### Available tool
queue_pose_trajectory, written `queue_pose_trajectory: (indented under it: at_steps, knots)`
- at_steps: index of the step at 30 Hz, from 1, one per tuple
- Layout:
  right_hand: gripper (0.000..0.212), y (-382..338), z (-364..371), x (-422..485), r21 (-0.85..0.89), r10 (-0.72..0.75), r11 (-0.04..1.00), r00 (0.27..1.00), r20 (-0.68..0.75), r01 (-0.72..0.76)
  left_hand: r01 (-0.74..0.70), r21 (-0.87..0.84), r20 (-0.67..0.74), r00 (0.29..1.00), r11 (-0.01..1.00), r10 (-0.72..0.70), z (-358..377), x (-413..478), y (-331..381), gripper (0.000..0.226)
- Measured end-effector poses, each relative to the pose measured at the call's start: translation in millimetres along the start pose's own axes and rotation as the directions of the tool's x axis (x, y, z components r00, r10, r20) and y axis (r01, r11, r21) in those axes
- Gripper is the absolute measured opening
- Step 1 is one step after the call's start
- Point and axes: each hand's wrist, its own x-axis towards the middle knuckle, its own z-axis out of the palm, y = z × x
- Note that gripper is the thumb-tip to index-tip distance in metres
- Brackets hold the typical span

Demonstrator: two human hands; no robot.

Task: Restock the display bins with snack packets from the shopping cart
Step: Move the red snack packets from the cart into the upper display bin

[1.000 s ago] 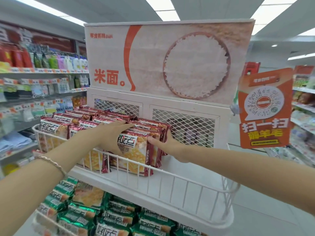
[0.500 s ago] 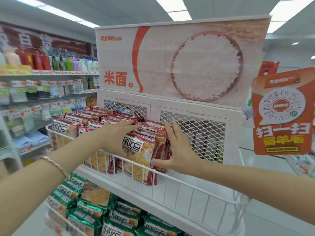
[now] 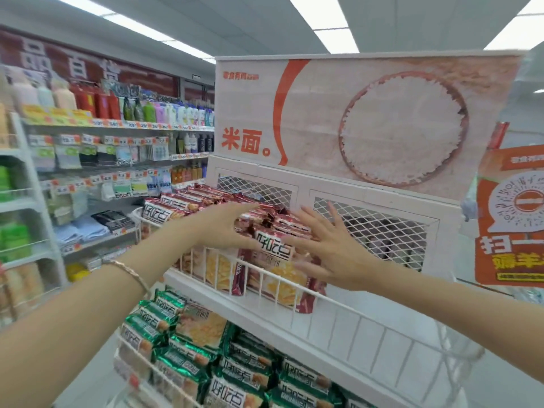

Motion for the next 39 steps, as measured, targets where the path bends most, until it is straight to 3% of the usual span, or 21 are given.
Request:
queue_pose_trajectory:
  at_steps: [5,9,12,16,22,26,34,39]
  knots:
    - [0.075,-58.3,-16.4,67.0,0.022,0.072,0.997,0.997,0.039,-0.073,0.163,-0.034,-0.179,0.970,0.986,-0.167,-19.4,-58.3,-72.9,0.081]
    - [0.074,-125.8,-2.7,143.5,-0.143,-0.162,0.976,0.987,0.021,0.163,0.329,0.029,-0.212,0.925,0.944,-0.316,-22.8,-126.5,-145.0,0.072]
    - [0.066,-191.1,22.1,192.9,-0.119,-0.290,0.949,0.957,0.029,0.291,0.468,0.053,-0.114,0.880,0.882,-0.460,-15.3,-189.4,-207.4,0.069]
    - [0.062,-288.1,78.9,243.4,-0.047,-0.371,0.923,0.918,0.142,0.381,0.653,0.050,0.029,0.756,0.756,-0.654,8.9,-278.1,-283.3,0.069]
    - [0.058,-424.5,182.5,278.9,0.125,-0.446,0.894,0.837,0.317,0.430,0.807,-0.012,0.220,0.578,0.590,-0.786,77.8,-396.0,-375.3,0.070]
    - [0.058,-491.5,249.6,283.8,0.257,-0.447,0.893,0.796,0.407,0.370,0.874,-0.079,0.323,0.477,0.479,-0.817,126.4,-442.9,-415.5,0.073]
    - [0.060,-564.9,371.7,301.3,0.438,-0.482,0.870,0.586,0.652,0.228,0.938,-0.204,0.494,0.345,0.280,-0.798,220.0,-463.9,-472.2,0.062]
    - [0.060,-588.3,457.5,352.0,0.538,-0.462,0.842,0.459,0.759,-0.044,0.952,-0.300,0.534,0.215,0.054,-0.818,258.3,-458.1,-520.5,0.056]
